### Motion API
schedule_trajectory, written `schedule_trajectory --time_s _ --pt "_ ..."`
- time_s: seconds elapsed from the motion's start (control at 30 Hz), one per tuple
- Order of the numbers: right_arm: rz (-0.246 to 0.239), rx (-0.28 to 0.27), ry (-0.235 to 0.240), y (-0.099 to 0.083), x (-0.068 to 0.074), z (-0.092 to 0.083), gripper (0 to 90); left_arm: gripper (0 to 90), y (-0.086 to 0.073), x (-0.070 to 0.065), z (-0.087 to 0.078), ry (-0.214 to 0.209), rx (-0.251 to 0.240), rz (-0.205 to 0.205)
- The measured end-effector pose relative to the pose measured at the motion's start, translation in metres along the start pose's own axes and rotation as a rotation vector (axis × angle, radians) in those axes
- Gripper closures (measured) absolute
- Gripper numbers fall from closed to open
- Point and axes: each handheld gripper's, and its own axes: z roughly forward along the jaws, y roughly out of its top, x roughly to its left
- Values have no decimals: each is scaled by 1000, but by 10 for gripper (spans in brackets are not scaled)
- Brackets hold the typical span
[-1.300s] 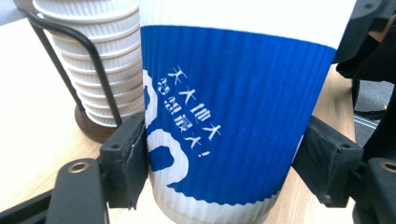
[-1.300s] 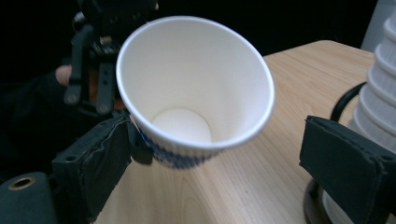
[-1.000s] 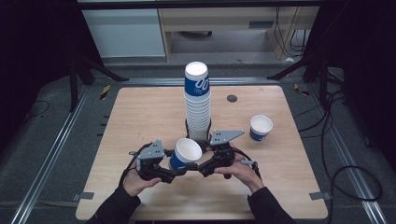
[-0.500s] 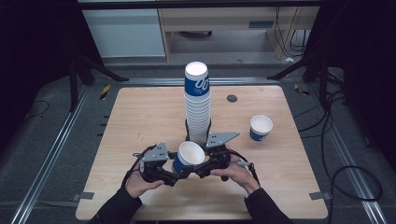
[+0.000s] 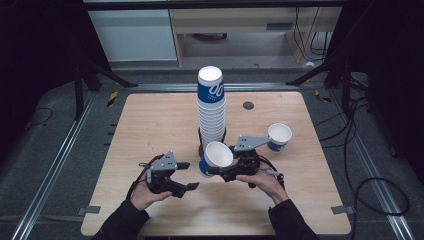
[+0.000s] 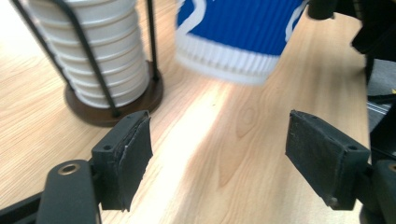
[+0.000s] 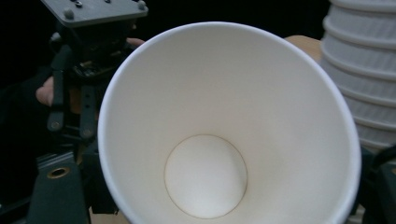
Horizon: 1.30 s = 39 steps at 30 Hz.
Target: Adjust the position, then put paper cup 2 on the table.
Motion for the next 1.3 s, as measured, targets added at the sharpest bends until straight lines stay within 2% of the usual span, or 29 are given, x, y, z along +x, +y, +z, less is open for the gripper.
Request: schedule_trajectory --time_s 0.17,0.3,0.43,0.97,1.3 --pt "-16 41 -94 -1 -4 -8 202 216 -3 11 -8 51 -13 -45" --pt "-12 47 -149 -2 -8 -16 202 209 -6 19 -15 101 -23 -87" --pt "-4 57 -218 -3 -12 -24 202 201 -7 25 -21 134 -33 -119" --pt "66 122 -463 -11 -30 -56 201 189 -12 37 -34 219 -41 -178" --pt "100 163 -555 -21 -37 -73 198 184 -15 45 -40 267 -46 -213"
